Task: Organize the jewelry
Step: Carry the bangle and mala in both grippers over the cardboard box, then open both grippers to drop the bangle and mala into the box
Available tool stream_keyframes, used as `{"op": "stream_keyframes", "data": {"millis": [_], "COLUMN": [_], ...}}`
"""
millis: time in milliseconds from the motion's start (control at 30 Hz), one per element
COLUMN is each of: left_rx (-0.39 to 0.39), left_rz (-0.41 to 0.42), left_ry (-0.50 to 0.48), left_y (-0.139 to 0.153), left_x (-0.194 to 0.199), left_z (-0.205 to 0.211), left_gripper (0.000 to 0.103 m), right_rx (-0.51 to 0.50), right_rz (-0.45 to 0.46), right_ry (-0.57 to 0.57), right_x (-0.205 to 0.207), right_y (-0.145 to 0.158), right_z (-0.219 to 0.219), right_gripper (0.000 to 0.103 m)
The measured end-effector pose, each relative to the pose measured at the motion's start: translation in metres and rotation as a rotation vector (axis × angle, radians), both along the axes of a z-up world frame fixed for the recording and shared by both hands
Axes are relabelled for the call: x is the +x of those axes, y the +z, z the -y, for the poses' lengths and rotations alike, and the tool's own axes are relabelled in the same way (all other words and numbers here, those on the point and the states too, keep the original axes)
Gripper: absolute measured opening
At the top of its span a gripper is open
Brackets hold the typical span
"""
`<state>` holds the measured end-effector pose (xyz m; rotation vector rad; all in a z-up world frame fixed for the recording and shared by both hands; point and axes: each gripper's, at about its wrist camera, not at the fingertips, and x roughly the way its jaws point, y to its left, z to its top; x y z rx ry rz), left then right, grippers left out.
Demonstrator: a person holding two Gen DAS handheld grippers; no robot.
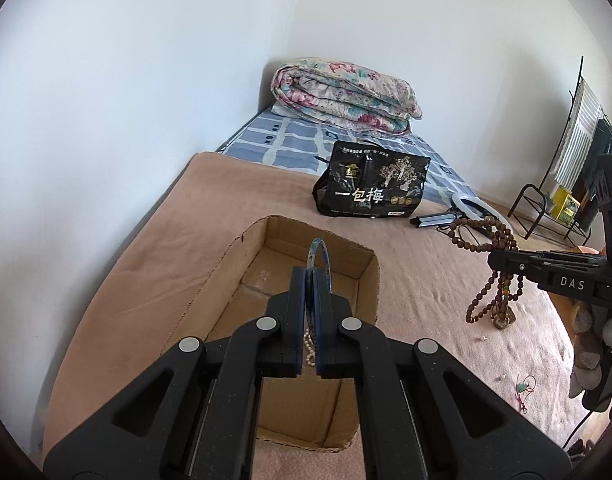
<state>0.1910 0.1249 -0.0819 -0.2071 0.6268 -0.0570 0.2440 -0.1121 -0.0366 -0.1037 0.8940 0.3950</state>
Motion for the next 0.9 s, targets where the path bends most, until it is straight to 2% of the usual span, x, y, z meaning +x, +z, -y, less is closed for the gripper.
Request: {"op": "stream_keyframes", "data": {"millis": [533,900], "left_rx": [-0.011,-0.029], "left_rz": [-0.058,-0.084], "left_ry": [0.021,0.012], "left_y": [-0.031,-0.042], "left_x": [-0.011,-0.016], "left_z": [-0.03,-0.035], "left_gripper": [0.001,0.001], "right_rx": [0.016,0.009], "right_rz": [-0.061,-0.102], "right_ry": [0.133,0.171], "right_x": [-0.001,0.001], "right_y": [-0.029,-0.049], "right_z": [-0.081,-0.11], "right_gripper": [0.018,0.018]}}
